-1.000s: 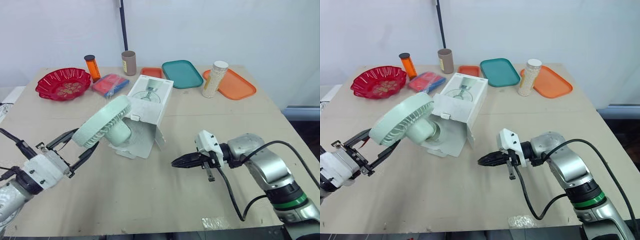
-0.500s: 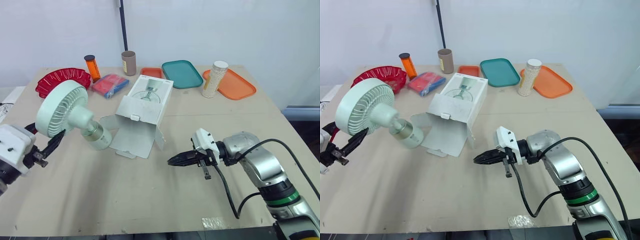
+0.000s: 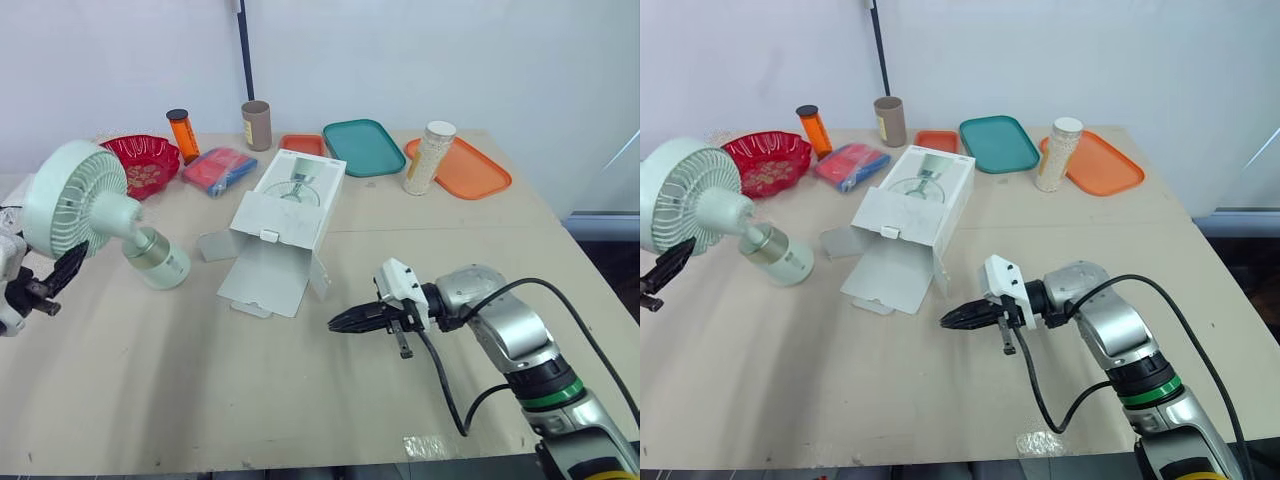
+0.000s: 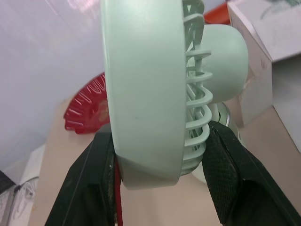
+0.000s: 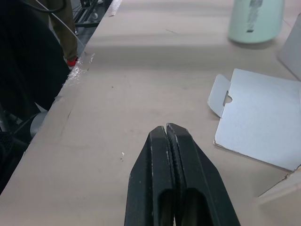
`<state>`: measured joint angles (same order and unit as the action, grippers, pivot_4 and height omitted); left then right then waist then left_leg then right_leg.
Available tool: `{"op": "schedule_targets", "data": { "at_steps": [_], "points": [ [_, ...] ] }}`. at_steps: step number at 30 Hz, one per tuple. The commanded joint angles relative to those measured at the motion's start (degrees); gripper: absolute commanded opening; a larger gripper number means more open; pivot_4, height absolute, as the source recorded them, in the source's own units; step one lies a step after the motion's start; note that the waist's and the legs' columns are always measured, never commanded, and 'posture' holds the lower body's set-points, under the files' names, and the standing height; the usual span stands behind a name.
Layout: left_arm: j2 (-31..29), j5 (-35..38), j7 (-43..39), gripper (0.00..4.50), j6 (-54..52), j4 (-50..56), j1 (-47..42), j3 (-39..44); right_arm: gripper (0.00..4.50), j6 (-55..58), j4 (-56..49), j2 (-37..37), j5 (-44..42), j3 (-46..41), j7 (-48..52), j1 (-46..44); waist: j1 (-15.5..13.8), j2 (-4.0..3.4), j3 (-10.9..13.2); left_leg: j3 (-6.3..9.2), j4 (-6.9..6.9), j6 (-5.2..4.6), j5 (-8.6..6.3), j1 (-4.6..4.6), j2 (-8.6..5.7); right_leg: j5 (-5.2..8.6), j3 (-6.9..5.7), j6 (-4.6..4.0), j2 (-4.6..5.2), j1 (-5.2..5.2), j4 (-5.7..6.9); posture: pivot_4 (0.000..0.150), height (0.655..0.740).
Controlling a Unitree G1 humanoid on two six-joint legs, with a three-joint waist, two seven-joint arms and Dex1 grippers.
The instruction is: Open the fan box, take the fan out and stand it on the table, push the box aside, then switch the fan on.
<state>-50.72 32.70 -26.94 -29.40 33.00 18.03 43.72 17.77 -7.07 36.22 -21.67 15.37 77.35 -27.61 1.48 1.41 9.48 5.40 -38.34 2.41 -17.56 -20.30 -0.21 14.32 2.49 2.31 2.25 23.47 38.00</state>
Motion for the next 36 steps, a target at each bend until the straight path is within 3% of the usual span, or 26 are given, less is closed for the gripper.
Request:
{"op": "schedule_targets", "data": {
  "at_steps": [1, 12, 14, 19, 33, 36],
  "points": [
    [-2.73, -1.16, -2.38, 2.06, -2.36, -0.19, -1.19, 4.80, 0.00, -0.79, -0.98, -0.46, -0.06, -0.23, 0.06, -0.52, 0.00, -0.01, 0.01, -0.01, 0.00, 0.00, 0.00, 0.00, 0.00, 0.00, 0.00, 0.00, 0.01, 0.00, 0.00, 0.150, 0.7400],
    [-1.63, -3.58, -3.68, 2.06, -5.43, -1.16, -5.70, -1.24, 0.00, -0.17, -2.56, -0.39, -0.31, -0.67, -1.63, 0.99, -0.02, -0.09, 0.02, 0.03, 0.01, 0.04, -0.01, 0.02, -0.01, 0.01, -0.02, -0.01, 0.04, -0.01, 0.00, 0.150, 0.7400],
    [-1.30, -1.81, -3.35, 2.95, -7.44, -1.54, -7.89, -2.01, 0.00, -0.09, -2.91, -0.33, -0.32, -0.66, -1.92, 1.33, -0.05, -0.09, 0.03, 0.04, 0.01, 0.06, 0.00, 0.03, -0.02, 0.01, -0.02, 0.00, 0.05, -0.03, 0.01, 0.150, 0.7400],
    [-0.08, -0.29, -4.19, 4.41, -9.91, 0.60, -8.36, -3.63, 0.00, -0.16, -3.07, -0.30, -0.28, -0.77, -2.46, 1.57, -0.03, -0.10, 0.04, 0.03, 0.01, 0.08, -0.01, 0.03, -0.01, 0.01, -0.02, 0.00, 0.04, -0.01, 0.01, 0.150, 0.7400],
    [2.89, 2.03, -0.87, 4.41, -11.42, 0.03, -14.51, 0.78, 0.00, -0.21, -2.78, -0.87, 0.15, 0.05, -2.90, 1.58, -0.04, -0.10, 0.04, 0.05, 0.00, 0.17, -0.04, 0.02, 0.00, 0.04, -0.02, 0.02, 0.04, -0.01, 0.00, 0.150, 0.7400],
    [4.14, 8.10, 0.27, 4.41, -13.34, -0.40, -18.18, 4.43, 0.00, -0.05, -2.76, -0.80, -0.09, 0.00, -2.39, 1.34, -0.05, -0.08, 0.03, 0.06, -0.01, 0.18, -0.04, 0.02, -0.01, 0.04, -0.02, 0.02, 0.06, -0.01, 0.00, 0.150, 0.7400]
  ]
}}
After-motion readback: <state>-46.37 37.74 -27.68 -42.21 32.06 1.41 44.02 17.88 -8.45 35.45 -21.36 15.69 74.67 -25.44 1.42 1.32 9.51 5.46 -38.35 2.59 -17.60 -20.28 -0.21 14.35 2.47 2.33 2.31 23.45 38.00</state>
